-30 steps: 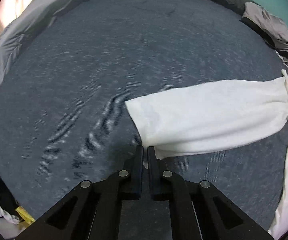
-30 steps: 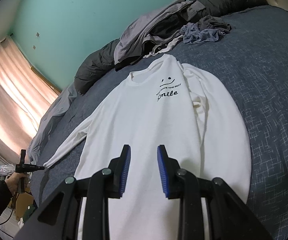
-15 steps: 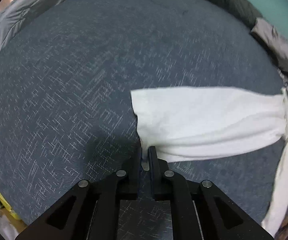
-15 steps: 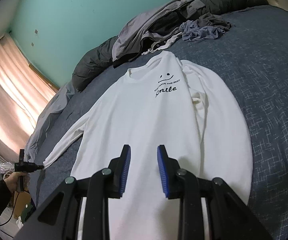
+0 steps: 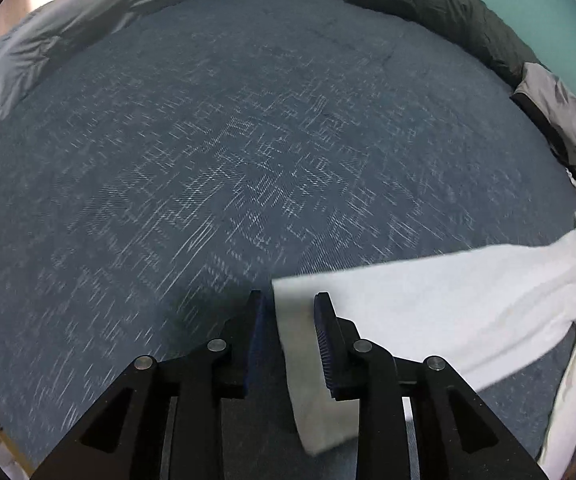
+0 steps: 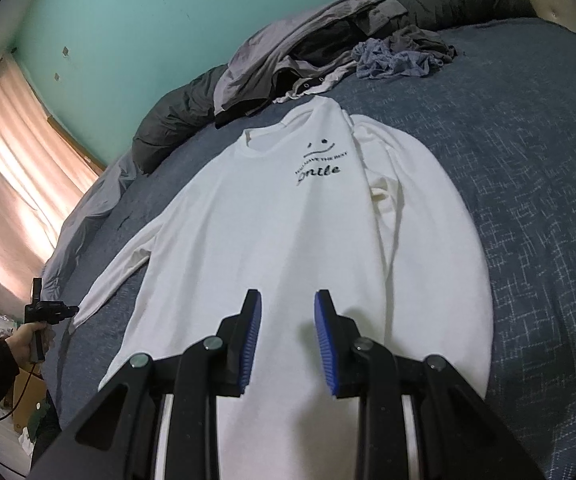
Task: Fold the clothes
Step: 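Grasp the shirt edge with the right tool while the left tool holds the sleeve, then open both tools to release the folded sleeve and shirt body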
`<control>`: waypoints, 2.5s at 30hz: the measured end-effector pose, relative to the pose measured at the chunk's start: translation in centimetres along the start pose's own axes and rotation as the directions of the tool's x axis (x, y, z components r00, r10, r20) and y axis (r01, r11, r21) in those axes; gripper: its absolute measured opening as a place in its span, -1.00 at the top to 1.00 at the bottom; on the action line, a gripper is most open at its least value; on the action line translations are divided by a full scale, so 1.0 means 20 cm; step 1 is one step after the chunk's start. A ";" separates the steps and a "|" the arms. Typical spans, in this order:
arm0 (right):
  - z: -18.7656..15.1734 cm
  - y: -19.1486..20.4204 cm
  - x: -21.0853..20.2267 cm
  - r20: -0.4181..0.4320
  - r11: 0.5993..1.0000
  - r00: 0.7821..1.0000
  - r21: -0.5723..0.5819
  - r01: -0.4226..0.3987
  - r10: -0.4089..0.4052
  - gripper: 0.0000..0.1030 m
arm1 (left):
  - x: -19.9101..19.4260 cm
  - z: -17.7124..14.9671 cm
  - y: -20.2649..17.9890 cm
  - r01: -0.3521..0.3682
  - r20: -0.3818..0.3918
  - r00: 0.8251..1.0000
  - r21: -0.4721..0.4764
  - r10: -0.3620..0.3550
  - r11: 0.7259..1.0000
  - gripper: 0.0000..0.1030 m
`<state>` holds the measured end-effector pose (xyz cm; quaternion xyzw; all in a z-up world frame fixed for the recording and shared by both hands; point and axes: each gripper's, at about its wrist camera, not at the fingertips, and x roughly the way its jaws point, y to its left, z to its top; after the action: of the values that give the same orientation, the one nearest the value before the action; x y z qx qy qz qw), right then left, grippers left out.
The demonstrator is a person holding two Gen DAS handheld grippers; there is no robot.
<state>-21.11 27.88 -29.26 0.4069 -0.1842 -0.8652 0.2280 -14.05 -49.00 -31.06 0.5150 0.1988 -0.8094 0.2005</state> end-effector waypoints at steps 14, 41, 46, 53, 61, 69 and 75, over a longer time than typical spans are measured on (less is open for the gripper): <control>0.34 0.39 0.29 -0.129 0.989 0.991 -0.144 -0.046 0.028 0.19 | -0.09 0.05 0.03 0.064 0.060 0.996 0.072 -0.069 0.995 0.91; 0.99 0.91 1.64 -0.313 0.959 0.927 -0.255 0.127 -0.206 0.81 | -0.19 0.15 0.19 0.168 0.055 0.982 0.153 -0.179 0.974 0.91; 1.01 0.86 1.58 -0.270 0.962 0.944 -0.243 0.123 -0.189 0.98 | -0.09 0.37 0.11 0.159 0.061 0.984 0.154 -0.170 0.975 0.91; 1.15 0.84 1.33 -0.117 0.963 0.979 -0.232 0.138 -0.168 0.98 | -0.20 0.43 0.15 0.135 0.116 0.982 0.131 -0.151 0.982 0.91; 1.14 0.88 1.40 -0.177 0.956 0.971 -0.271 0.111 -0.163 0.98 | -0.38 0.33 0.24 0.082 0.169 0.982 0.045 -0.088 0.996 0.91; 0.98 0.89 1.57 -0.271 0.948 0.941 -0.296 0.119 -0.203 0.98 | -0.17 0.35 0.31 0.030 0.123 0.992 -0.010 -0.028 1.000 0.91; 1.02 0.81 1.43 -0.238 0.947 0.947 -0.288 0.145 -0.217 0.96 | -0.10 0.28 0.32 0.015 0.084 0.996 -0.020 -0.013 1.000 0.90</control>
<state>-49.39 1.57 -26.47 0.5005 0.0047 -0.8367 0.2223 -14.04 -57.11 -27.71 0.4771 0.2019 -0.8296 0.2083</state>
